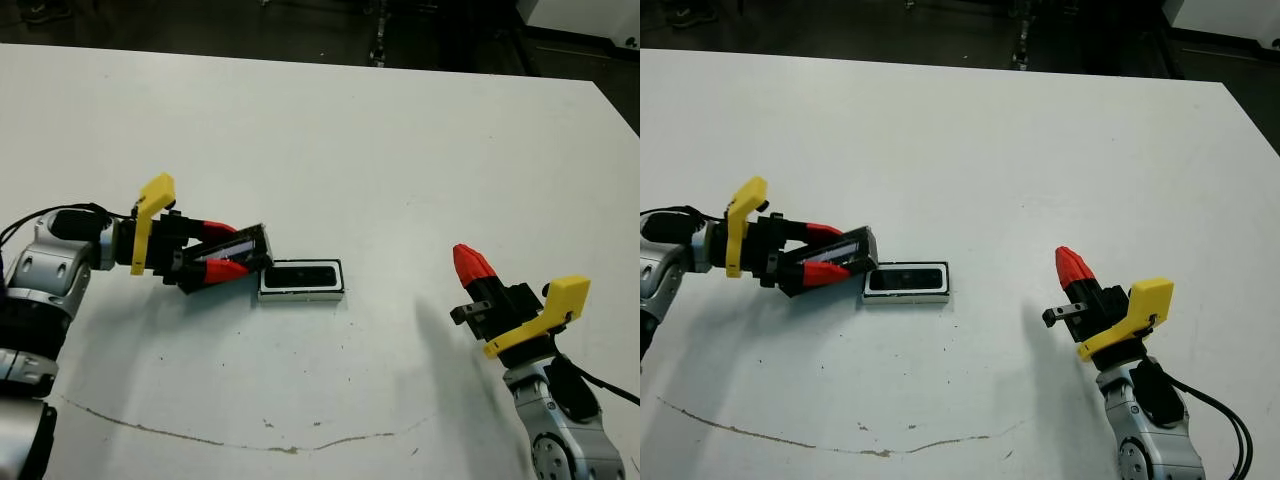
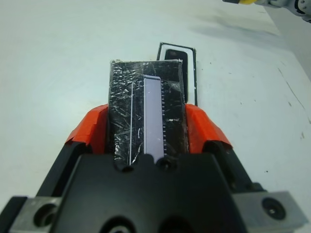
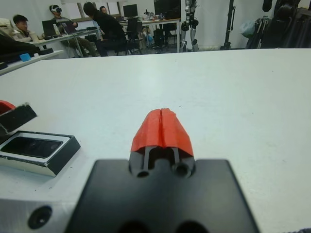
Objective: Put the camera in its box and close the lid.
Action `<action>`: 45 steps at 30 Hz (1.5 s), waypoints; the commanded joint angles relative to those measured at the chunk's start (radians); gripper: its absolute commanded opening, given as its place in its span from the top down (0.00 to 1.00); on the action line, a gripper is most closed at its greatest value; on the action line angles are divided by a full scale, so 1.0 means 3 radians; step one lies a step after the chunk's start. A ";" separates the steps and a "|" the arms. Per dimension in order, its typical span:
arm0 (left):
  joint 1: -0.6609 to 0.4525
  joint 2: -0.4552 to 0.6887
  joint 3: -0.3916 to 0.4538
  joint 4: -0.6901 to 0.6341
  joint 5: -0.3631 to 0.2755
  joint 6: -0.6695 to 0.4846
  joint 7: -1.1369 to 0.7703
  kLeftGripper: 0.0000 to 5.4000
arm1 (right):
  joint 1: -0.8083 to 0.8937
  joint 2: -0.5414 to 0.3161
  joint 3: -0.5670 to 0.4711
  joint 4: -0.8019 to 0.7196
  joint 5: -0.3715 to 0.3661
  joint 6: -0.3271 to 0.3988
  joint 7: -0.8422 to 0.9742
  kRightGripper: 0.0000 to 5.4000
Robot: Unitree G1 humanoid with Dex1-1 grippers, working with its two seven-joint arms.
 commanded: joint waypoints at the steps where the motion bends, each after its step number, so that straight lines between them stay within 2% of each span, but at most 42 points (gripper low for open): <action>1: -0.0097 -0.0075 -0.0067 0.0134 0.0064 -0.0031 -0.0105 0.41 | 0.0029 -0.0034 -0.0020 -0.0020 0.0002 0.0061 -0.0030 1.00; 9: -0.0141 -0.0193 -0.0121 0.0293 0.0159 -0.0123 -0.0114 0.41 | 0.0028 -0.0033 -0.0018 -0.0034 -0.0010 0.0064 -0.0041 1.00; 13: -0.0101 -0.0273 -0.0099 0.0328 0.0171 -0.0390 -0.0135 0.41 | 0.0030 -0.0032 -0.0014 -0.0020 -0.0038 0.0023 -0.0034 1.00; 26: 0.0112 -0.0449 -0.0123 0.0206 0.0093 -0.0277 -0.0134 0.41 | 0.0030 -0.0032 -0.0026 -0.0003 0.0032 0.0048 -0.0003 1.00; 45: 0.0259 -0.0473 -0.0182 0.0060 0.0045 -0.0190 -0.0121 0.41 | 0.0040 -0.0017 -0.0013 0.0004 0.0005 0.0026 -0.0023 1.00</action>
